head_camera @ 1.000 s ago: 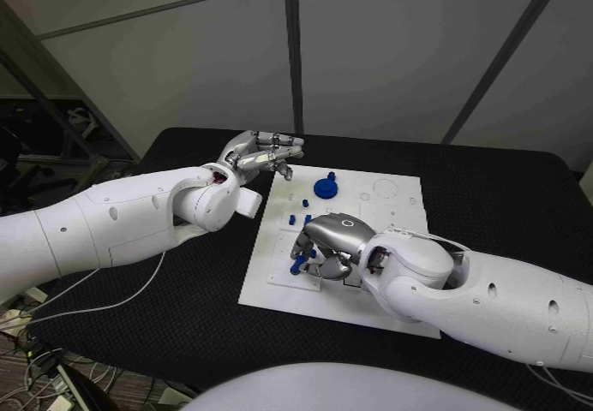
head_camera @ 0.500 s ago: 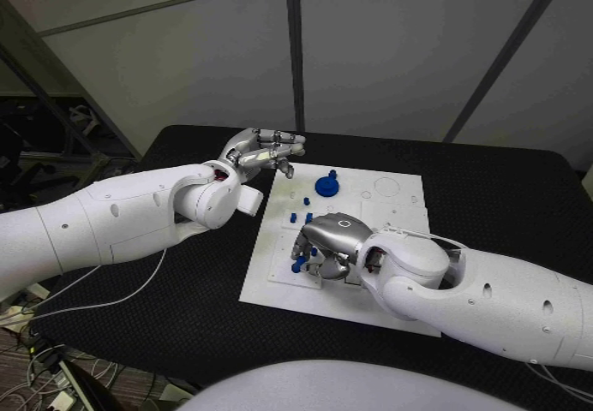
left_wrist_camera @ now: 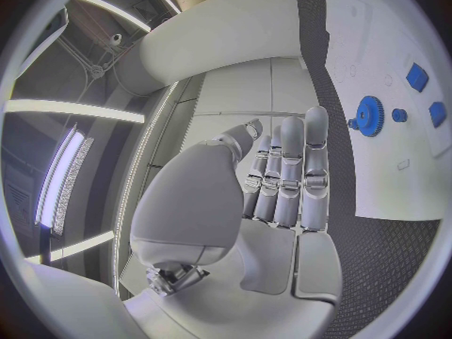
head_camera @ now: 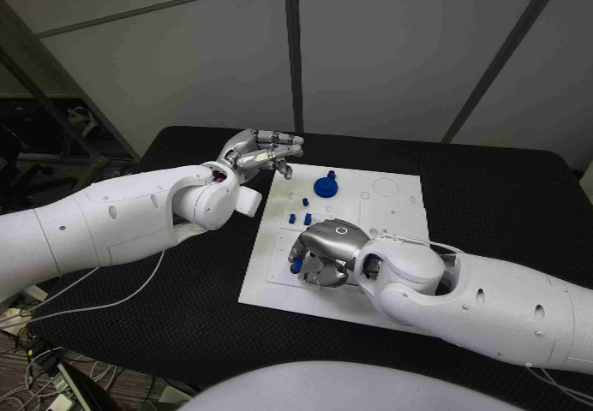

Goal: Assemble the parts on the task board

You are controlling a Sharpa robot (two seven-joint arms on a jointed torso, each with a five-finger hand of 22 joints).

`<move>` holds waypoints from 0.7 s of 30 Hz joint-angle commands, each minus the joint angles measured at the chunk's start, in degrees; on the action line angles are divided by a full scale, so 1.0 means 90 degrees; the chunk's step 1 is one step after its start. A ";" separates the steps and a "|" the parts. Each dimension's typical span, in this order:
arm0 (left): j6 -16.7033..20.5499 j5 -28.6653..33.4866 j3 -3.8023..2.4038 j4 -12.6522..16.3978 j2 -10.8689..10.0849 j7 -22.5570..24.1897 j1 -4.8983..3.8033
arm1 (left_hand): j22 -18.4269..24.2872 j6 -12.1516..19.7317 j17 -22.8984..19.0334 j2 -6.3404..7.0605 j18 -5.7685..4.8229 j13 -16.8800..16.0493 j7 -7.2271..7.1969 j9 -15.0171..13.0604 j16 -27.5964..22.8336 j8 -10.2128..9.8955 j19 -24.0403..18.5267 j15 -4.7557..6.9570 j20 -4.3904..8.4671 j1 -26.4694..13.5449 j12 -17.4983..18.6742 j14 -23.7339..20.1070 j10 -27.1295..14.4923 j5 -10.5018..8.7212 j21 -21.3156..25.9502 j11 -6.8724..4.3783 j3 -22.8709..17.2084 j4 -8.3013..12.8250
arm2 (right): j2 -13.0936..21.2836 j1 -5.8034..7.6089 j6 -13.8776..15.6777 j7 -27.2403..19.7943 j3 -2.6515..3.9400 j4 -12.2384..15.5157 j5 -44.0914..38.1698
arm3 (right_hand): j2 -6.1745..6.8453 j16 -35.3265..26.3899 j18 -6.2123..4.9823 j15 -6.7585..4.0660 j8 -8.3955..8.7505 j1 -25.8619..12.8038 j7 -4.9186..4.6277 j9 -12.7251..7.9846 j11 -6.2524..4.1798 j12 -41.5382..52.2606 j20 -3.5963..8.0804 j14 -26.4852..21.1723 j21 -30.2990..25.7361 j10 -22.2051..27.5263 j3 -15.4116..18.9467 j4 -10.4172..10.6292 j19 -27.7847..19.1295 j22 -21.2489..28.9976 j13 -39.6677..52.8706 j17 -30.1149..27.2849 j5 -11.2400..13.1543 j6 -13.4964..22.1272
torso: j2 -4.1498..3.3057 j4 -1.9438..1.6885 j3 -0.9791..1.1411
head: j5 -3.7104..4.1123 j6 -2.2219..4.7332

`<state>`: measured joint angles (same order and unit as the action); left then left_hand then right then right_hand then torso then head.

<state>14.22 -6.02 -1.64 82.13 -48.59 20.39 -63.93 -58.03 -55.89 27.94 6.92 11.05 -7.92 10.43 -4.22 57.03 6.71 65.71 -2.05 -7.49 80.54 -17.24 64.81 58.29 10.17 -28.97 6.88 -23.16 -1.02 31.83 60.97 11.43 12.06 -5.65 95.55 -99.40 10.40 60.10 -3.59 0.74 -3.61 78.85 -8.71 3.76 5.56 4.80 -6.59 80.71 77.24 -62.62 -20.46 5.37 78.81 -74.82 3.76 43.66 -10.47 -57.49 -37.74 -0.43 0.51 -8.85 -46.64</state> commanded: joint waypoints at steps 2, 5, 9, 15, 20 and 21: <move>-0.0078 0.0010 -0.0007 0.0012 -0.0001 -0.0019 -0.0009 | -0.0008 0.0029 -0.0008 -0.0026 -0.0072 0.0010 0.0036 0.0009 0.0017 0.0021 -0.0034 0.0004 0.0016 0.0002 -0.0030 -0.0057 -0.0047 0.0022 -0.0013 -0.0009 -0.0016 0.0021 | 0.0003 0.0014 0.0437 -0.0132 0.0005 0.0005 -0.0007 | 0.0016 -0.0254 -0.0152 0.0087 -0.0017 0.0068 0.0112 0.0008 0.0074 0.0072 -0.0078 -0.0316 -0.0359 0.0469 0.0457 0.0079 -0.0319 0.0265 0.0028 -0.0445 0.0054 0.0499 | 0.0006 0.0001 0.0003 | 0.0009 0.0028; -0.0087 0.0010 -0.0007 0.0007 -0.0003 -0.0035 -0.0009 | -0.0008 0.0029 -0.0008 -0.0026 -0.0072 0.0010 0.0036 0.0009 0.0017 0.0021 -0.0034 0.0004 0.0016 0.0002 -0.0030 -0.0057 -0.0047 0.0022 -0.0013 -0.0009 -0.0016 0.0021 | 0.0020 0.0013 0.0592 -0.0127 0.0004 0.0021 0.0002 | -0.0059 -0.0326 -0.0192 0.0114 -0.0047 0.0248 0.0189 0.0027 0.0134 0.0313 -0.0138 -0.0520 -0.0535 0.0746 0.0886 0.0178 -0.0470 0.0425 0.0054 -0.0707 0.0040 0.0756 | 0.0004 0.0002 0.0005 | 0.0015 0.0038; -0.0102 0.0010 -0.0007 -0.0001 -0.0003 -0.0059 -0.0009 | -0.0012 0.0032 -0.0018 -0.0025 -0.0072 0.0013 0.0037 0.0009 0.0016 0.0025 -0.0042 0.0003 0.0014 -0.0001 -0.0037 -0.0063 -0.0052 0.0021 -0.0014 -0.0007 -0.0023 0.0029 | 0.0078 0.0011 0.0777 -0.0123 0.0005 0.0081 0.0007 | -0.0097 -0.0314 -0.0205 0.0138 -0.0031 0.0396 0.0221 0.0029 0.0142 0.0538 -0.0164 -0.0623 -0.0607 0.0951 0.1141 0.0301 -0.0527 0.0484 0.0063 -0.0840 0.0018 0.0862 | 0.0003 0.0002 0.0010 | 0.0017 0.0050; -0.0111 0.0010 -0.0006 -0.0016 0.0006 -0.0068 -0.0008 | -0.0013 0.0032 -0.0021 -0.0028 -0.0071 0.0014 0.0036 0.0009 0.0016 0.0027 -0.0043 0.0003 0.0014 0.0002 -0.0039 -0.0064 -0.0053 0.0020 -0.0014 -0.0008 -0.0027 0.0033 | 0.0337 -0.0001 0.1179 -0.0186 0.0010 0.0312 0.0085 | -0.0127 -0.0199 -0.0197 0.0124 -0.0033 0.0509 0.0231 0.0033 0.0129 0.0845 -0.0150 -0.0606 -0.0562 0.1030 0.1301 0.0438 -0.0468 0.0432 0.0086 -0.0839 -0.0135 0.0915 | 0.0009 0.0016 0.0003 | 0.0021 0.0069; -0.0111 0.0010 -0.0006 -0.0016 0.0006 -0.0068 -0.0008 | -0.0013 0.0032 -0.0021 -0.0028 -0.0071 0.0014 0.0036 0.0009 0.0016 0.0027 -0.0043 0.0003 0.0014 0.0002 -0.0039 -0.0064 -0.0053 0.0020 -0.0014 -0.0008 -0.0027 0.0033 | 0.0337 -0.0001 0.1179 -0.0186 0.0010 0.0312 0.0085 | -0.0126 -0.0196 -0.0197 0.0123 -0.0031 0.0513 0.0235 0.0032 0.0128 0.0856 -0.0150 -0.0606 -0.0561 0.1033 0.1306 0.0443 -0.0466 0.0430 0.0087 -0.0841 -0.0140 0.0923 | 0.0009 0.0016 0.0003 | 0.0021 0.0069; -0.0111 0.0010 -0.0006 -0.0016 0.0006 -0.0068 -0.0008 | -0.0013 0.0032 -0.0021 -0.0028 -0.0071 0.0014 0.0036 0.0009 0.0016 0.0027 -0.0043 0.0003 0.0014 0.0002 -0.0039 -0.0064 -0.0053 0.0020 -0.0014 -0.0008 -0.0027 0.0033 | 0.0337 -0.0001 0.1179 -0.0186 0.0010 0.0312 0.0085 | -0.0126 -0.0196 -0.0197 0.0123 -0.0031 0.0513 0.0235 0.0032 0.0128 0.0856 -0.0150 -0.0606 -0.0561 0.1033 0.1306 0.0443 -0.0466 0.0430 0.0087 -0.0841 -0.0140 0.0923 | 0.0009 0.0016 0.0003 | 0.0021 0.0069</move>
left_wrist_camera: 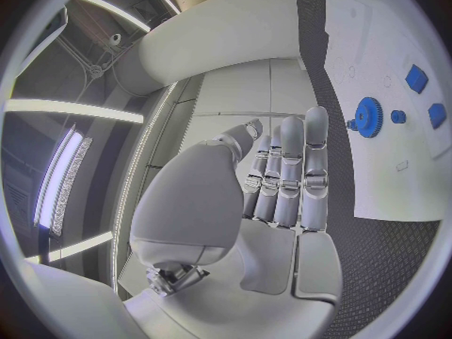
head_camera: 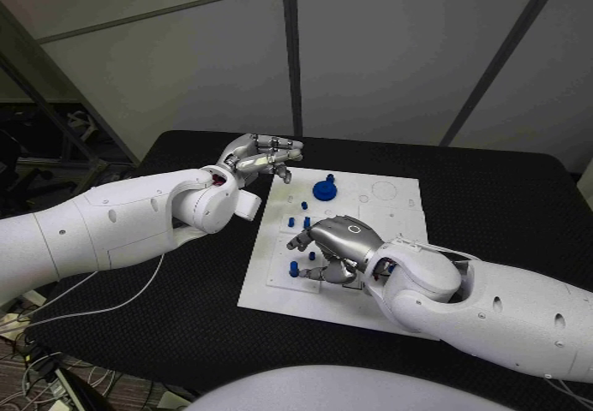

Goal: Assemble the parts on the task board

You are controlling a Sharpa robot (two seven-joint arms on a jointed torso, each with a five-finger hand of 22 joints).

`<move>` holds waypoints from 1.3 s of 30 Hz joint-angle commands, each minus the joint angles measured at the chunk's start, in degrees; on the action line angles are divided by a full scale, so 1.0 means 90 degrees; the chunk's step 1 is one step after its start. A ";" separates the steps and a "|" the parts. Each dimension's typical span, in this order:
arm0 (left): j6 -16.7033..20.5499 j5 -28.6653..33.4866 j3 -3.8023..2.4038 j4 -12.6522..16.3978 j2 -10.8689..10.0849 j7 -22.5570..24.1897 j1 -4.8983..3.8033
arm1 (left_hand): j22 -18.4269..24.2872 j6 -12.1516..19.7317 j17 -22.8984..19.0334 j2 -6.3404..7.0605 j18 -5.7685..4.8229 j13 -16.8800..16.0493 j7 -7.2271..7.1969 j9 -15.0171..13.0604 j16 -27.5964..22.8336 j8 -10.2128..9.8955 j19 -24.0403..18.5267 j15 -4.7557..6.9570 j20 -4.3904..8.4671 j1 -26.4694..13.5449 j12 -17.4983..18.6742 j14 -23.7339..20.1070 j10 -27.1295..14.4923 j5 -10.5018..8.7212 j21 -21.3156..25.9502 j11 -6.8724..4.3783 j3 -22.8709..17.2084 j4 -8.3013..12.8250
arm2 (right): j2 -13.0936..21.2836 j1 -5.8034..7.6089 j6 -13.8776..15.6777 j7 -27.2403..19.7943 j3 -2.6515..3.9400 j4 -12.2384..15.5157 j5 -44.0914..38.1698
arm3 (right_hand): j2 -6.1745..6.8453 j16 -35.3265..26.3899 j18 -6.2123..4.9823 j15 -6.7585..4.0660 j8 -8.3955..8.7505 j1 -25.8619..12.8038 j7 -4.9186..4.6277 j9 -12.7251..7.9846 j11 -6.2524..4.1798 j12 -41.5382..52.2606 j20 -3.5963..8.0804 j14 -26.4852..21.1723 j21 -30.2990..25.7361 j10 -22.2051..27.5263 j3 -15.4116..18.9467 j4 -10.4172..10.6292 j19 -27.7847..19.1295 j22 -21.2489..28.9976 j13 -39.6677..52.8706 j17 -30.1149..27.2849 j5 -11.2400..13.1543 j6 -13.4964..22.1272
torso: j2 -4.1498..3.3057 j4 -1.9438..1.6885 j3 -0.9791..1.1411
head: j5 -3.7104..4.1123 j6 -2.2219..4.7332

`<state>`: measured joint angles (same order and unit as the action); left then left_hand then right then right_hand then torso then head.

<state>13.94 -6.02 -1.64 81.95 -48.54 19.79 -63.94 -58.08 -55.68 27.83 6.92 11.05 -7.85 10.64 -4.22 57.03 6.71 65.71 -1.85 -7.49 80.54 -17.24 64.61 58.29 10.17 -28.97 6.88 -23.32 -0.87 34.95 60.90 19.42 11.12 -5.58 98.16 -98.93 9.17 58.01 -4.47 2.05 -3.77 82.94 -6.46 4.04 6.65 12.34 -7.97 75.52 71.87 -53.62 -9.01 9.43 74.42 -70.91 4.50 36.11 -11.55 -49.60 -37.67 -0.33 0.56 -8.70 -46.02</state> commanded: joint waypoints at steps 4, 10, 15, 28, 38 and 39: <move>-0.0080 0.0009 -0.0006 0.0004 0.0002 -0.0001 -0.0008 | -0.0007 0.0008 -0.0009 -0.0028 -0.0071 0.0007 0.0013 0.0010 0.0016 0.0027 -0.0043 -0.0020 0.0014 0.0002 -0.0039 -0.0041 -0.0054 0.0020 -0.0014 -0.0008 -0.0010 0.0015 | -0.0009 0.0007 0.0291 -0.0081 0.0003 0.0022 0.0033 | 0.0011 0.0036 -0.0099 -0.0022 -0.0014 0.0058 -0.0014 0.0002 0.0007 0.0018 0.0004 -0.0029 0.0036 0.0032 0.0034 -0.0009 0.0023 -0.0005 0.0005 -0.0002 -0.0021 0.0045 | 0.0001 0.0005 -0.0003 | 0.0004 0.0000; -0.0077 0.0010 -0.0002 -0.0019 -0.0025 -0.0003 -0.0003 | -0.0009 0.0008 -0.0013 -0.0029 -0.0071 0.0008 0.0011 0.0009 0.0015 0.0031 -0.0046 -0.0019 0.0014 0.0007 -0.0042 -0.0044 -0.0055 0.0018 -0.0015 -0.0009 -0.0015 0.0023 | 0.1087 0.0051 0.0461 0.0302 0.0204 0.0459 0.1522 | -0.0128 0.1608 0.0364 -0.0504 -0.0802 -0.0361 0.0030 0.0336 -0.0576 0.1948 0.0422 0.1045 0.1623 -0.2284 0.0249 0.0557 0.1411 -0.1678 0.0888 0.2216 -0.0613 -0.1370 | 0.0028 0.0064 0.0014 | 0.0488 0.0135; -0.0050 0.0010 0.0001 0.0001 -0.0075 0.0032 0.0001 | -0.0009 0.0008 -0.0013 -0.0029 -0.0071 0.0008 0.0011 0.0009 0.0015 0.0031 -0.0046 -0.0019 0.0014 0.0007 -0.0042 -0.0044 -0.0055 0.0018 -0.0015 -0.0009 -0.0015 0.0023 | 0.2157 0.0081 0.0536 0.0764 0.0345 0.0821 0.2677 | -0.0268 0.2315 0.0437 -0.0613 -0.1141 -0.0530 0.0180 0.0698 -0.0709 0.5467 0.0578 0.1233 0.1845 -0.2587 0.0859 0.0673 0.1587 -0.1928 0.5084 0.3433 -0.1105 -0.1387 | 0.0042 0.0112 0.0004 | 0.0673 0.0136; -0.0016 0.0010 0.0008 0.0036 -0.0168 0.0062 0.0026 | -0.0011 0.0004 -0.0016 -0.0031 -0.0071 0.0007 0.0011 0.0009 0.0015 0.0035 -0.0048 -0.0020 0.0013 0.0004 -0.0047 -0.0046 -0.0051 0.0017 -0.0015 -0.0009 -0.0017 0.0024 | 0.3163 0.0008 0.0464 0.1631 0.0383 0.1212 0.2484 | -0.0392 0.2935 0.0487 -0.0579 -0.1491 -0.0844 0.0133 0.1190 -0.0655 0.7228 0.0536 0.1370 0.1987 -0.2974 0.1699 0.0792 0.1708 -0.2091 0.7503 0.4603 -0.0966 -0.1006 | 0.0045 0.0115 0.0004 | 0.0993 0.0126; -0.0011 0.0010 0.0009 0.0048 -0.0196 0.0065 0.0035 | -0.0011 0.0004 -0.0016 -0.0031 -0.0071 0.0007 0.0011 0.0009 0.0015 0.0035 -0.0048 -0.0020 0.0013 0.0004 -0.0047 -0.0046 -0.0051 0.0017 -0.0015 -0.0009 -0.0017 0.0024 | 0.3282 -0.0172 0.0156 0.1970 0.0371 0.1454 0.2232 | -0.0373 0.2976 0.0492 -0.0548 -0.1532 -0.1084 0.0106 0.1294 -0.0624 0.7213 0.0504 0.1372 0.2003 -0.2939 0.1980 0.0813 0.1721 -0.2108 0.7571 0.4693 -0.0896 -0.0850 | 0.0040 0.0119 -0.0002 | 0.1041 0.0102; -0.0011 0.0010 0.0009 0.0049 -0.0198 0.0066 0.0036 | -0.0011 0.0004 -0.0016 -0.0031 -0.0071 0.0007 0.0011 0.0009 0.0015 0.0035 -0.0048 -0.0020 0.0013 0.0004 -0.0047 -0.0046 -0.0051 0.0017 -0.0015 -0.0009 -0.0017 0.0024 | 0.3280 -0.0204 0.0142 0.1991 0.0370 0.1471 0.2205 | -0.0368 0.2976 0.0493 -0.0547 -0.1534 -0.1103 0.0105 0.1300 -0.0623 0.7211 0.0502 0.1372 0.2004 -0.2937 0.1997 0.0813 0.1722 -0.2109 0.7574 0.4695 -0.0890 -0.0844 | 0.0041 0.0120 -0.0003 | 0.1042 0.0099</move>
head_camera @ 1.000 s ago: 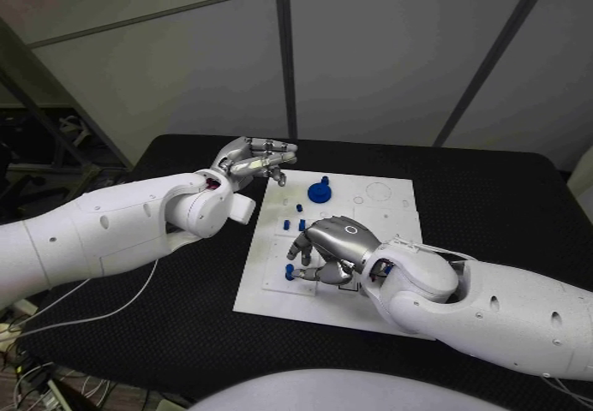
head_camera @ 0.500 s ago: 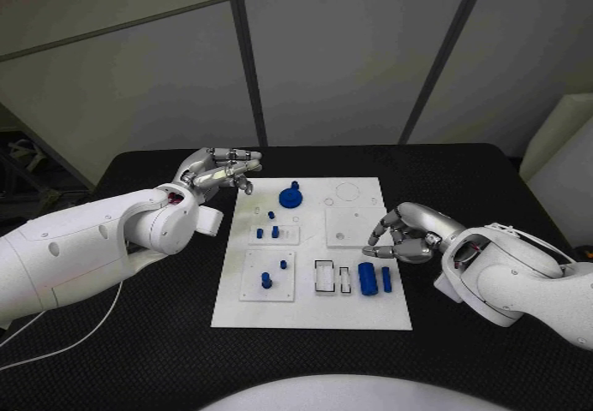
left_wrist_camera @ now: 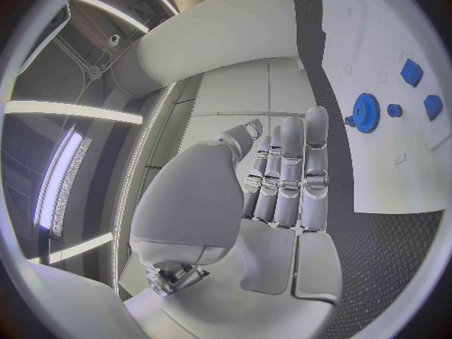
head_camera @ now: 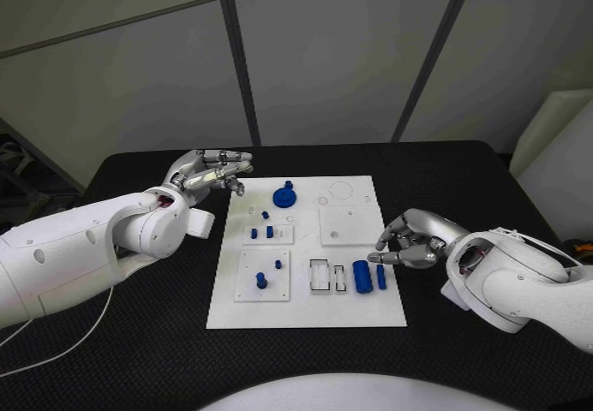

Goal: Assemble the parts on the task board

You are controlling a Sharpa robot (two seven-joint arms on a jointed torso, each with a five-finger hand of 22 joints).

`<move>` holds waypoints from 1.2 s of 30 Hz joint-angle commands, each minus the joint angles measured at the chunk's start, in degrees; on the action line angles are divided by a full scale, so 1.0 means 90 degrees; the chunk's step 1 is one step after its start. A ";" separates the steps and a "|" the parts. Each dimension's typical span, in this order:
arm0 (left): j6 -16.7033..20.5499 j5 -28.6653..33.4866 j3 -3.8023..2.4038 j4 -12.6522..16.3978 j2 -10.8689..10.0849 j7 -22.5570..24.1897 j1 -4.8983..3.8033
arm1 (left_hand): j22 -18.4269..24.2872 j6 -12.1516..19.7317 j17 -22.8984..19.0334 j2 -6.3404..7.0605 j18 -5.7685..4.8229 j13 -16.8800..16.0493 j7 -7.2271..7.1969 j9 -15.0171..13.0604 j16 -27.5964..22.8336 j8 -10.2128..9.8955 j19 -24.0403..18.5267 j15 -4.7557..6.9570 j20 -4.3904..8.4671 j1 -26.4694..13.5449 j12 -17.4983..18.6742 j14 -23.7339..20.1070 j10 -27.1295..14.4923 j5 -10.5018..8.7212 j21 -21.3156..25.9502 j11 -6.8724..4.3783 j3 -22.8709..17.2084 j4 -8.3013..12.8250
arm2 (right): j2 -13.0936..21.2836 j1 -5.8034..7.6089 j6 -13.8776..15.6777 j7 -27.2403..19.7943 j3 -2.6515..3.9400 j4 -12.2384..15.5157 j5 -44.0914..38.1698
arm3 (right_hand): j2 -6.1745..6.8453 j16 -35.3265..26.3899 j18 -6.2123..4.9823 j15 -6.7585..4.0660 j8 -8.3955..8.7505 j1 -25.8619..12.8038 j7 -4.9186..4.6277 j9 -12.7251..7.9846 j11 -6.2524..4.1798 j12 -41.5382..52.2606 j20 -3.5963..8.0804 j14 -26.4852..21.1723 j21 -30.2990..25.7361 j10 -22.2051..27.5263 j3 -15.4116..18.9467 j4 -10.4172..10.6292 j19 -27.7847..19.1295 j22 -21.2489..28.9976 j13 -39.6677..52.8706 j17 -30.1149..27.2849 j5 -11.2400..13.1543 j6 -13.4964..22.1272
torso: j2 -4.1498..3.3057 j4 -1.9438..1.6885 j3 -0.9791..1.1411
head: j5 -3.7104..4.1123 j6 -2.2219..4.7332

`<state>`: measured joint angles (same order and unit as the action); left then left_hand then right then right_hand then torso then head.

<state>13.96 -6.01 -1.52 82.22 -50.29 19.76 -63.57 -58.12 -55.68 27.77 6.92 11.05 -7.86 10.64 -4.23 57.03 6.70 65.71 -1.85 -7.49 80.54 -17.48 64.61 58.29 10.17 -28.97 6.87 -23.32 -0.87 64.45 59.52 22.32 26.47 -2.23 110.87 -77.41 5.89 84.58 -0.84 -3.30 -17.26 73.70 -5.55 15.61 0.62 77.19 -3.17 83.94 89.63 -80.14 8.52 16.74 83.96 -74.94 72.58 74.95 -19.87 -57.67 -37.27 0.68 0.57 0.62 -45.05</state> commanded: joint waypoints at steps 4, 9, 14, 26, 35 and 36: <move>-0.0011 0.0009 -0.0004 0.0027 -0.0014 0.0069 -0.0004 | -0.0006 0.0005 -0.0010 -0.0031 -0.0071 0.0008 0.0011 0.0009 0.0015 0.0035 -0.0048 -0.0019 0.0014 0.0004 -0.0021 -0.0046 -0.0051 0.0017 -0.0015 -0.0009 -0.0017 0.0024 | -0.0041 -0.0209 -0.0247 0.0378 -0.0004 0.0118 -0.0344 | 0.0032 0.0029 0.0090 0.0052 -0.0059 -0.0198 0.0002 0.0056 0.0051 -0.0009 -0.0039 0.0435 0.0032 0.0019 0.0142 0.0008 0.0662 -0.1663 0.0029 0.0395 0.0093 0.0081 | -0.0003 0.0000 -0.0004 | 0.0028 -0.0032; -0.0010 0.0009 -0.0004 0.0030 -0.0022 0.0070 -0.0004 | -0.0006 0.0005 -0.0010 -0.0031 -0.0071 0.0008 0.0011 0.0009 0.0015 0.0035 -0.0048 -0.0019 0.0014 0.0004 -0.0021 -0.0046 -0.0051 0.0017 -0.0015 -0.0009 -0.0017 0.0024 | -0.0099 -0.0310 -0.0314 0.0447 -0.0005 0.0122 -0.0489 | 0.0042 0.0035 0.0091 0.0055 -0.0075 -0.0303 0.0001 0.0082 0.0053 -0.0017 -0.0043 0.0436 0.0035 0.0021 0.0190 0.0014 0.0665 -0.1667 0.0044 0.0412 0.0108 0.0095 | 0.0006 -0.0005 -0.0006 | 0.0043 -0.0041; -0.0012 0.0009 -0.0004 0.0031 -0.0026 0.0073 -0.0002 | -0.0006 0.0005 -0.0010 -0.0031 -0.0071 0.0008 0.0011 0.0009 0.0015 0.0035 -0.0048 -0.0019 0.0014 0.0004 -0.0021 -0.0046 -0.0051 0.0017 -0.0015 -0.0009 -0.0017 0.0024 | -0.0163 -0.0371 -0.0363 0.0497 -0.0005 0.0110 -0.0604 | 0.0051 0.0038 0.0092 0.0056 -0.0091 -0.0400 0.0002 0.0105 0.0053 -0.0034 -0.0045 0.0436 0.0038 0.0031 0.0222 0.0016 0.0668 -0.1670 0.0045 0.0423 0.0109 0.0102 | 0.0000 -0.0008 -0.0004 | 0.0046 -0.0044; -0.0015 0.0009 -0.0004 0.0031 -0.0027 0.0070 0.0003 | -0.0006 0.0005 -0.0010 -0.0031 -0.0071 0.0008 0.0011 0.0009 0.0015 0.0035 -0.0048 -0.0019 0.0014 0.0004 -0.0021 -0.0046 -0.0051 0.0017 -0.0015 -0.0009 -0.0017 0.0024 | -0.0385 -0.0450 -0.0342 0.0480 -0.0005 -0.0018 -0.0706 | 0.0002 0.0038 0.0093 0.0055 -0.0114 -0.0476 0.0006 0.0134 0.0051 -0.0062 -0.0046 0.0435 0.0040 0.0046 0.0215 0.0017 0.0670 -0.1672 0.0037 0.0428 0.0072 0.0103 | -0.0008 -0.0010 -0.0006 | 0.0018 -0.0053; -0.0013 0.0009 -0.0004 0.0053 -0.0050 0.0060 0.0005 | -0.0012 0.0000 -0.0022 -0.0031 -0.0070 0.0009 0.0011 0.0008 0.0016 0.0046 -0.0055 -0.0018 0.0013 0.0001 -0.0036 -0.0050 -0.0045 0.0015 -0.0018 -0.0011 -0.0022 0.0033 | -0.0595 -0.0572 -0.0540 0.0679 -0.0004 -0.0256 -0.0856 | -0.0134 0.0040 0.0093 0.0050 -0.0149 -0.0493 0.0017 0.0176 0.0042 -0.0080 -0.0043 0.0435 0.0041 0.0046 0.0166 0.0003 0.0671 -0.1674 0.0059 0.0443 -0.0001 0.0098 | 0.0000 -0.0013 -0.0012 | -0.0057 -0.0098; -0.0013 0.0009 -0.0004 0.0055 -0.0052 0.0060 0.0005 | -0.0012 0.0000 -0.0022 -0.0031 -0.0070 0.0009 0.0011 0.0008 0.0016 0.0046 -0.0055 -0.0018 0.0013 0.0001 -0.0036 -0.0050 -0.0045 0.0015 -0.0018 -0.0011 -0.0022 0.0033 | -0.0615 -0.0584 -0.0544 0.0688 -0.0004 -0.0269 -0.0867 | -0.0148 0.0039 0.0093 0.0049 -0.0154 -0.0475 0.0018 0.0182 0.0041 -0.0078 -0.0042 0.0435 0.0041 0.0043 0.0158 -0.0001 0.0671 -0.1674 0.0066 0.0444 -0.0016 0.0097 | 0.0000 -0.0014 -0.0012 | -0.0059 -0.0100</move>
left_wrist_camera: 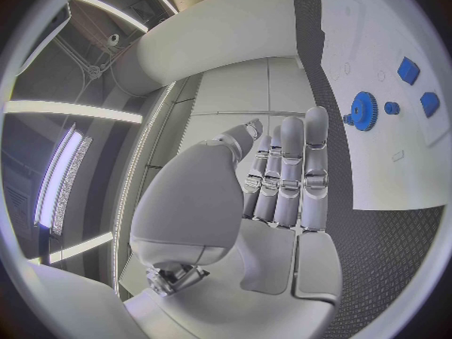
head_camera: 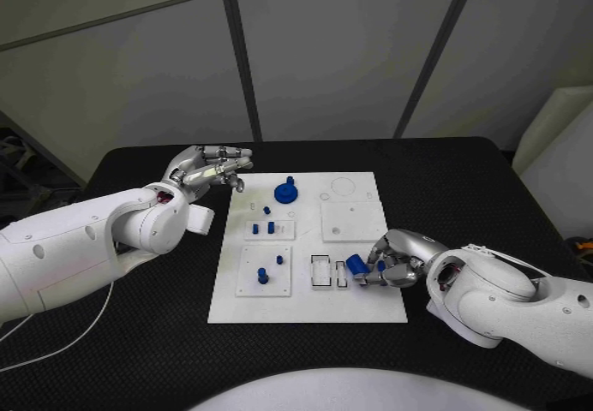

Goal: Assemble the parts on the task board

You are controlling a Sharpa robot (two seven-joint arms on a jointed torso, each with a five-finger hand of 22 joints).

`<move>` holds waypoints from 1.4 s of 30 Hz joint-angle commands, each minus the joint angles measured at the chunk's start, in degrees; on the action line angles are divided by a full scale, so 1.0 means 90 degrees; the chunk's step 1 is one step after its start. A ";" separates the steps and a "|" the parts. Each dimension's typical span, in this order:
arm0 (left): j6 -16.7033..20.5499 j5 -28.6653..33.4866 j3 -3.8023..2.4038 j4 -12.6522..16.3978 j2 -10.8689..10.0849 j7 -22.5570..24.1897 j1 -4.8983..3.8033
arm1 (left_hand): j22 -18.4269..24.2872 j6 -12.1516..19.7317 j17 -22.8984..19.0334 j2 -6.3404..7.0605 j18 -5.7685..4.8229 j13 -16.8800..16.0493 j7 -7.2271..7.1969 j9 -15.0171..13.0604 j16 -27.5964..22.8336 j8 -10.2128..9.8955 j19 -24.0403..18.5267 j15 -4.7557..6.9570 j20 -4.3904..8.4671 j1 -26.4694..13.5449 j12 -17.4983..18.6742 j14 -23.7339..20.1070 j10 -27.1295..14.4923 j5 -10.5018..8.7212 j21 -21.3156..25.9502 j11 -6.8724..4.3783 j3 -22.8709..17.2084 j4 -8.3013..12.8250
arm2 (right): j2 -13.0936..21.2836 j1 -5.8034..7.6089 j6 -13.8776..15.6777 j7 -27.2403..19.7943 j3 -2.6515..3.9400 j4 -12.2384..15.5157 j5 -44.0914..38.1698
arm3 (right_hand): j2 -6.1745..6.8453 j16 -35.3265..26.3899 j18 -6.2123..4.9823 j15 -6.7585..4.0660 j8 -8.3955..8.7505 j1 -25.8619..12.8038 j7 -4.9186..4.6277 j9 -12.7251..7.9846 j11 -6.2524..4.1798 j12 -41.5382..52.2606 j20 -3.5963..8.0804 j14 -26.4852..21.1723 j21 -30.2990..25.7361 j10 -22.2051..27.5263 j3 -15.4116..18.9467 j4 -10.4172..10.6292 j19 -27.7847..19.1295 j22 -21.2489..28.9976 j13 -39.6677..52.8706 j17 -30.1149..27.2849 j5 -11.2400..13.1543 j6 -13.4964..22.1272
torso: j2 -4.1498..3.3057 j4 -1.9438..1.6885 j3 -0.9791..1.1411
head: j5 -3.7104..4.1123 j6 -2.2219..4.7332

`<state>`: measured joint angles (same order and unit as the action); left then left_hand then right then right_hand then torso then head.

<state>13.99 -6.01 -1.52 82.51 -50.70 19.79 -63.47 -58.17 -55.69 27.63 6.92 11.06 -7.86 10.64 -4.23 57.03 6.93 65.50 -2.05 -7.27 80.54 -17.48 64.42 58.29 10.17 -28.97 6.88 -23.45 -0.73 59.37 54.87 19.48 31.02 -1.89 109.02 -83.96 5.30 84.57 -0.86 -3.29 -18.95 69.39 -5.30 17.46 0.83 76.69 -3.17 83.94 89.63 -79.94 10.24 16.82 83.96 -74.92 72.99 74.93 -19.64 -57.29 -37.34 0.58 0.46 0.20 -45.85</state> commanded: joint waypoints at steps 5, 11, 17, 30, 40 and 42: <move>-0.0013 0.0008 -0.0004 0.0029 -0.0014 0.0061 -0.0006 | -0.0007 0.0000 -0.0007 -0.0030 -0.0070 0.0009 0.0012 0.0008 0.0016 0.0021 -0.0032 0.0004 -0.0011 0.0000 -0.0037 -0.0029 -0.0045 0.0015 -0.0018 -0.0011 -0.0007 0.0019 | -0.0149 -0.0110 -0.0237 0.0219 -0.0042 -0.0125 -0.0182 | -0.0145 0.0044 0.0095 0.0040 0.0007 0.0114 0.0002 0.0006 0.0008 -0.0016 -0.0036 0.0438 0.0042 0.0002 -0.0061 -0.0023 0.0671 -0.1675 0.0058 0.0462 -0.0106 0.0038 | 0.0010 -0.0004 -0.0001 | -0.0012 -0.0007; -0.0015 0.0008 -0.0004 0.0032 -0.0022 0.0065 -0.0006 | -0.0008 0.0001 -0.0010 -0.0029 -0.0071 0.0010 0.0014 0.0008 0.0017 0.0023 -0.0033 0.0003 -0.0011 -0.0009 -0.0040 -0.0029 -0.0047 0.0013 -0.0019 -0.0009 -0.0005 0.0016 | -0.0168 -0.0126 -0.0044 0.0231 -0.0042 -0.0119 -0.0239 | -0.0297 0.0062 0.0095 0.0007 -0.0074 0.0292 0.0053 0.0070 -0.0036 0.0032 -0.0011 0.0448 0.0042 -0.0067 -0.0097 -0.0039 0.0671 -0.1675 0.0162 0.0510 -0.0349 -0.0073 | 0.0006 0.0012 0.0001 | -0.0009 0.0002; -0.0015 0.0008 -0.0004 0.0036 -0.0029 0.0070 -0.0004 | -0.0009 0.0003 -0.0013 -0.0029 -0.0071 0.0011 0.0016 0.0008 0.0018 0.0025 -0.0035 0.0002 -0.0012 -0.0017 -0.0043 -0.0029 -0.0048 0.0011 -0.0019 -0.0007 -0.0004 0.0014 | -0.0091 -0.0130 0.0345 0.0145 -0.0041 0.0016 0.0008 | -0.0450 0.0086 0.0095 -0.0037 -0.0118 0.0394 0.0104 0.0110 -0.0086 0.0130 0.0029 0.0461 0.0042 -0.0187 -0.0103 -0.0034 0.0671 -0.1675 0.0319 0.0569 -0.0626 -0.0175 | 0.0001 0.0019 0.0012 | -0.0034 0.0006; -0.0016 0.0008 -0.0004 0.0031 -0.0026 0.0076 -0.0002 | -0.0009 0.0003 -0.0013 -0.0029 -0.0071 0.0011 0.0016 0.0008 0.0018 0.0025 -0.0035 0.0002 -0.0012 -0.0017 -0.0043 -0.0029 -0.0048 0.0011 -0.0019 -0.0007 -0.0004 0.0014 | 0.0159 -0.0124 0.1525 -0.0151 -0.0030 0.0401 0.0457 | -0.0587 0.0095 0.0095 -0.0062 -0.0094 0.0374 0.0124 0.0123 -0.0110 0.0172 0.0062 0.0467 0.0042 -0.0267 -0.0049 -0.0011 0.0671 -0.1675 0.0425 0.0594 -0.0861 -0.0223 | 0.0011 0.0005 -0.0004 | 0.0006 0.0033; -0.0033 0.0008 -0.0004 0.0024 -0.0018 0.0074 -0.0001 | -0.0009 0.0003 -0.0013 -0.0029 -0.0071 0.0011 0.0016 0.0008 0.0018 0.0025 -0.0035 0.0002 -0.0012 -0.0017 -0.0043 -0.0029 -0.0048 0.0011 -0.0019 -0.0007 -0.0004 0.0014 | 0.0072 -0.0120 0.1606 -0.0322 -0.0026 0.0472 0.0666 | -0.0623 0.0094 0.0095 -0.0065 -0.0085 0.0355 0.0131 0.0124 -0.0115 0.0174 0.0065 0.0467 0.0042 -0.0279 -0.0035 -0.0019 0.0671 -0.1675 0.0442 0.0595 -0.0906 -0.0232 | 0.0004 0.0003 -0.0005 | 0.0000 0.0045; -0.0035 0.0008 -0.0004 0.0023 -0.0015 0.0075 -0.0001 | -0.0009 0.0003 -0.0013 -0.0029 -0.0071 0.0011 0.0016 0.0008 0.0018 0.0025 -0.0035 0.0002 -0.0012 -0.0017 -0.0043 -0.0029 -0.0048 0.0011 -0.0019 -0.0007 -0.0004 0.0014 | 0.0024 -0.0120 0.1525 -0.0326 -0.0025 0.0465 0.0695 | -0.0623 0.0094 0.0095 -0.0066 -0.0084 0.0348 0.0131 0.0124 -0.0115 0.0170 0.0065 0.0467 0.0042 -0.0278 -0.0028 -0.0018 0.0671 -0.1675 0.0441 0.0596 -0.0913 -0.0234 | 0.0003 0.0001 -0.0004 | -0.0003 0.0042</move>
<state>14.00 -6.00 -1.52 82.64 -50.89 19.81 -63.43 -58.16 -55.69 27.59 6.92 11.05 -7.82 10.64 -4.23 57.03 6.93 65.50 -2.05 -7.28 80.54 -17.47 64.41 58.29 10.17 -28.97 6.87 -23.48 -0.71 59.76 53.71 32.31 29.49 -2.14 113.06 -79.27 0.12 85.20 -0.86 -3.49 -19.74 72.68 -4.17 18.60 -0.20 78.05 -2.96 84.15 89.63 -82.00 9.73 16.64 84.17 -74.91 74.94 74.91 -27.61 -58.80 -37.27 0.58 0.40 0.23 -45.43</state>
